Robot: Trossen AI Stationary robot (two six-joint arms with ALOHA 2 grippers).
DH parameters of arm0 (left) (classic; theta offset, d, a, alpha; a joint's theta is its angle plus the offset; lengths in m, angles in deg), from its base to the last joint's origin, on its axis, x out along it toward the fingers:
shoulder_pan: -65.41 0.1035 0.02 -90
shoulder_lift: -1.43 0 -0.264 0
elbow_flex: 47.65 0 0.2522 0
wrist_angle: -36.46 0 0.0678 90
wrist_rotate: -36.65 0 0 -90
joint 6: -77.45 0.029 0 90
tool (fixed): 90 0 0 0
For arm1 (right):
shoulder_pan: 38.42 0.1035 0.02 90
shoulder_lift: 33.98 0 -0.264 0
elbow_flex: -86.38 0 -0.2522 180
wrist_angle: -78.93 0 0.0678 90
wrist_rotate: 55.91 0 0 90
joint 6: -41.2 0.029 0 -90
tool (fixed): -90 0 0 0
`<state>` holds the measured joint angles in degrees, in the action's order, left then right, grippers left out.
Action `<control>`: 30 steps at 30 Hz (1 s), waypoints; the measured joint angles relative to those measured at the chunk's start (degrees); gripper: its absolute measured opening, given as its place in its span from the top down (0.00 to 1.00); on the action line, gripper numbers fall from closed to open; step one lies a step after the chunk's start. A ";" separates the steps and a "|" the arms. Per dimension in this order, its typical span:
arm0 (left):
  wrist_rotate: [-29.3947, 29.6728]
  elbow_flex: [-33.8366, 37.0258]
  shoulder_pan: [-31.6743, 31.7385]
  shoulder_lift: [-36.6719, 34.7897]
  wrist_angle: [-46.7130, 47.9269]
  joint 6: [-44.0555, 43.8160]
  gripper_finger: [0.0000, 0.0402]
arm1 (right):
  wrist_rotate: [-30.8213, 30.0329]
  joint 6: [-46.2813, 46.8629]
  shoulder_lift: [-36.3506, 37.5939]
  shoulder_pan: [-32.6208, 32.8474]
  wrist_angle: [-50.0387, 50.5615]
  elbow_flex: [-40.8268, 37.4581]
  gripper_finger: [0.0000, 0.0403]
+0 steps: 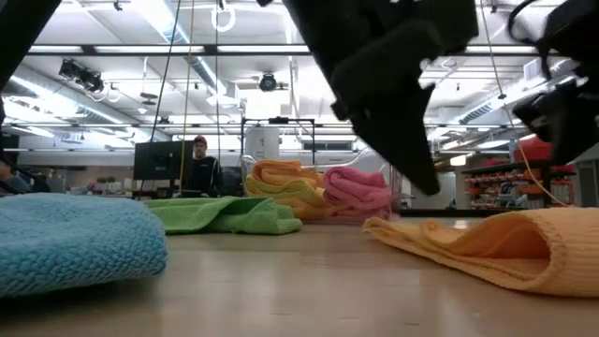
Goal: Fold microfiber towels
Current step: Fold the orange microfiber cloth
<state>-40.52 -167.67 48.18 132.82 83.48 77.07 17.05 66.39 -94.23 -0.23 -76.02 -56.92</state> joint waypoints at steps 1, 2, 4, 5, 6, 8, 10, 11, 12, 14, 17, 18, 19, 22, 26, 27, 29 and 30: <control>0.00 -0.02 -0.16 -0.07 -0.84 0.02 0.74 | -0.35 -0.64 -0.32 1.54 -0.99 0.00 0.51; -0.02 -0.02 -0.51 -0.17 -0.95 0.10 0.74 | -0.69 -0.96 -0.82 3.00 -1.81 0.00 0.51; -0.22 0.09 -1.43 -0.27 -0.52 1.43 0.73 | -1.19 -0.74 -2.17 5.16 -3.39 0.00 0.52; -0.43 0.07 -2.02 -0.31 -1.11 2.83 0.73 | -1.56 -0.14 -2.46 6.26 -3.36 0.00 0.52; -0.33 0.02 -2.77 -0.31 -1.44 4.50 0.72 | -2.34 0.80 -2.71 7.20 -3.17 0.00 0.52; -0.38 0.02 -4.57 -0.26 -1.22 7.04 0.69 | -3.75 2.68 -3.36 8.14 -3.13 0.00 0.52; -0.51 0.02 -6.41 -0.14 -1.81 8.69 0.65 | -4.41 3.08 -3.47 8.80 -2.81 0.00 0.52; -0.44 0.02 -7.22 -0.15 -2.17 9.10 0.63 | -4.58 3.06 -3.62 8.84 -3.26 0.00 0.52; -0.03 0.02 -8.04 -0.14 -2.82 9.66 0.60 | -4.92 3.04 -3.64 8.84 -3.12 0.02 0.52; 1.20 0.02 -9.51 -0.16 -3.16 11.11 0.56 | -5.63 3.06 -3.62 8.82 -3.08 0.00 0.52; 3.27 0.04 -10.76 0.02 -3.07 13.89 0.50 | -5.75 2.91 -3.49 8.39 -3.28 0.00 0.52; 4.28 0.02 -10.98 0.35 -3.67 14.36 0.49 | -5.80 2.96 -3.49 8.38 -3.31 0.00 0.52; 5.45 0.04 -11.20 0.63 -3.66 14.66 0.48 | -5.82 3.06 -3.49 8.32 -3.28 0.00 0.52; 6.48 0.15 -11.20 1.57 -3.63 15.23 0.46 | -5.88 2.93 -3.49 8.24 -3.52 0.00 0.52; 6.62 0.11 -10.45 3.30 -3.26 17.08 0.46 | -5.90 2.91 -3.49 8.18 -3.56 0.00 0.52; 6.60 0.11 -10.31 3.73 -3.46 17.63 0.47 | -5.90 2.89 -3.49 8.18 -3.56 0.00 0.52; 6.45 0.12 -10.22 3.83 -3.57 18.83 0.48 | -5.92 2.89 -3.49 8.18 -3.56 0.00 0.52; 6.28 0.07 -10.25 3.86 -4.06 19.08 0.49 | -5.93 2.89 -3.49 8.18 -3.56 0.00 0.52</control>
<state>-34.25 -167.60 37.92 136.68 79.42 96.15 11.13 69.28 -97.72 7.95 -79.58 -56.92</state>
